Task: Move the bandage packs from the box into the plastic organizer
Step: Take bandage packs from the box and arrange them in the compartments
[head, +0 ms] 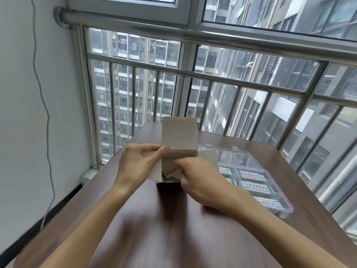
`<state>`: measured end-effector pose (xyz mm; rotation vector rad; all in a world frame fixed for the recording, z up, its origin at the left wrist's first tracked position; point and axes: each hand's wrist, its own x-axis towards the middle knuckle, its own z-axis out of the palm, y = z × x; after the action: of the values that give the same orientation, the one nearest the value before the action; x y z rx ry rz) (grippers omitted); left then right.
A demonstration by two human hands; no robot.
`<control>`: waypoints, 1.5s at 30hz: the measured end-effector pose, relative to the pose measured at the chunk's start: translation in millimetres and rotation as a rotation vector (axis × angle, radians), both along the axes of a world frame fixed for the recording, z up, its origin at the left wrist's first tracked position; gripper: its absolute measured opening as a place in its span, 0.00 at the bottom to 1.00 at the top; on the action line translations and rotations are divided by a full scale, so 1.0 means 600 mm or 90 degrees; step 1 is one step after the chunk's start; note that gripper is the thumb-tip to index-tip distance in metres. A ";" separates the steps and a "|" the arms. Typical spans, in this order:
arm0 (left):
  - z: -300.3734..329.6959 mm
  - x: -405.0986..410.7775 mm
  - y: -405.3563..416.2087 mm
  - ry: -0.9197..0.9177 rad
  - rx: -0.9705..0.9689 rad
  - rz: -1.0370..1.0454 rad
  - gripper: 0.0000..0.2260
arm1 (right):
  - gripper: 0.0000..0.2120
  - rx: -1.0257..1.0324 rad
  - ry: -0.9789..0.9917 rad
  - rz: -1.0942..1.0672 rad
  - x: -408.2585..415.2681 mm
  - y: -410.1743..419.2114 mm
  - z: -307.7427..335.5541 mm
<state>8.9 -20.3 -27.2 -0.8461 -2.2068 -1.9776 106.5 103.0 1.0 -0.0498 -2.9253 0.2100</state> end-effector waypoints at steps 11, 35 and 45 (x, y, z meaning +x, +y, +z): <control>-0.004 0.012 0.001 0.038 -0.005 -0.031 0.12 | 0.16 -0.043 -0.365 -0.094 -0.070 -0.001 -0.001; 0.025 -0.023 0.009 -0.056 -0.055 -0.047 0.04 | 0.12 -0.116 -0.192 -0.018 -0.055 0.007 0.055; 0.046 -0.053 0.012 -0.094 -0.167 -0.052 0.12 | 0.11 -0.326 -0.080 -0.033 -0.037 0.041 0.089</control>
<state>-23.1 -13.1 0.5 -0.8541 -2.5979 -1.8671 84.1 127.7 54.5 -0.2225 -2.9030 0.9696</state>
